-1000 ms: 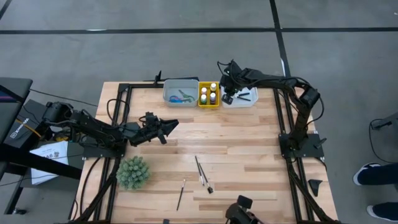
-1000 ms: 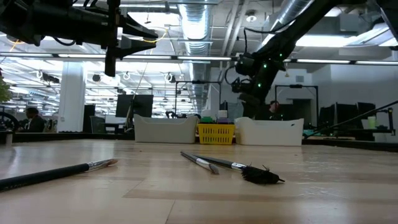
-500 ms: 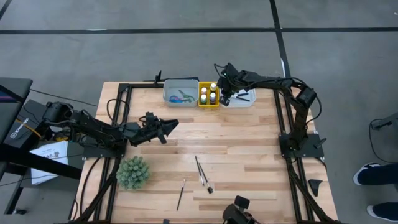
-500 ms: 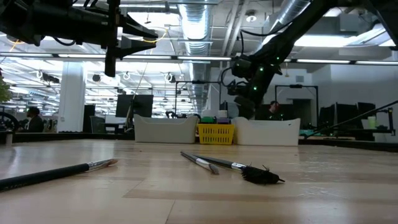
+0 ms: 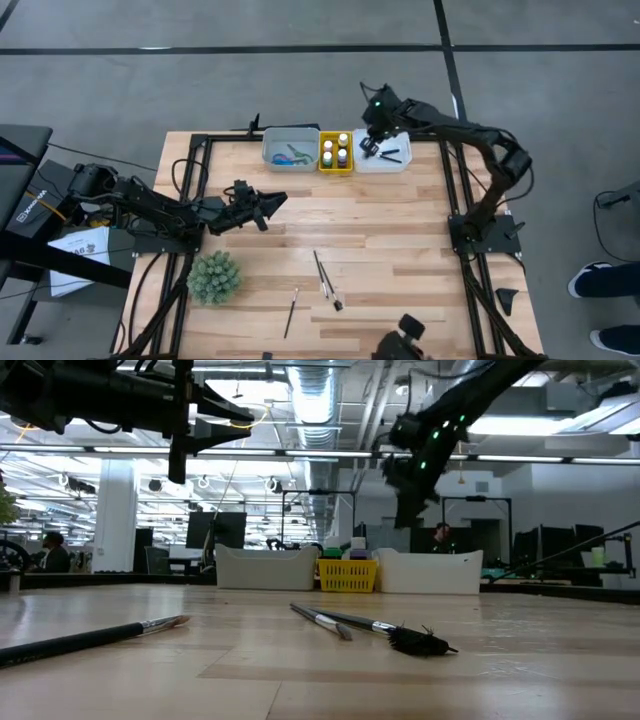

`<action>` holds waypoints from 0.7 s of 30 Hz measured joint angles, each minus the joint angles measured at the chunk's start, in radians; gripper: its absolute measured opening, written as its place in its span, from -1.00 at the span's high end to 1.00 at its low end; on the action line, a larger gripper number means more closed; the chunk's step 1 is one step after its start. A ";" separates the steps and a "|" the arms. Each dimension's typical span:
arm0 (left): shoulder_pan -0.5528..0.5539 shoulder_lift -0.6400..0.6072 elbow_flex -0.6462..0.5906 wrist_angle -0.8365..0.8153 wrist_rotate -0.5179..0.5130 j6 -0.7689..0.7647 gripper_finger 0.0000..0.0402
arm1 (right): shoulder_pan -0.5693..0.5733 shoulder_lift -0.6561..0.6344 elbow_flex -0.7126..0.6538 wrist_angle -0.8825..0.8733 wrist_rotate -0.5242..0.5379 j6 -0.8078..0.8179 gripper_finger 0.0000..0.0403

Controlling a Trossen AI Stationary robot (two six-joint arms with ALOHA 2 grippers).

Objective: Pick & Place Paint Supplies
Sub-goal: Put the eye groomer brush into the white bin

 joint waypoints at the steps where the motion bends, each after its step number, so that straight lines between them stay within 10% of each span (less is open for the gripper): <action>1: 0.000 0.000 0.000 0.000 0.000 0.000 0.56 | 0.001 -0.023 0.002 -0.016 -0.013 0.016 1.00; 21: 0.000 0.000 0.000 -0.008 0.008 0.051 0.56 | 0.314 -0.282 0.002 -0.254 -0.101 0.463 1.00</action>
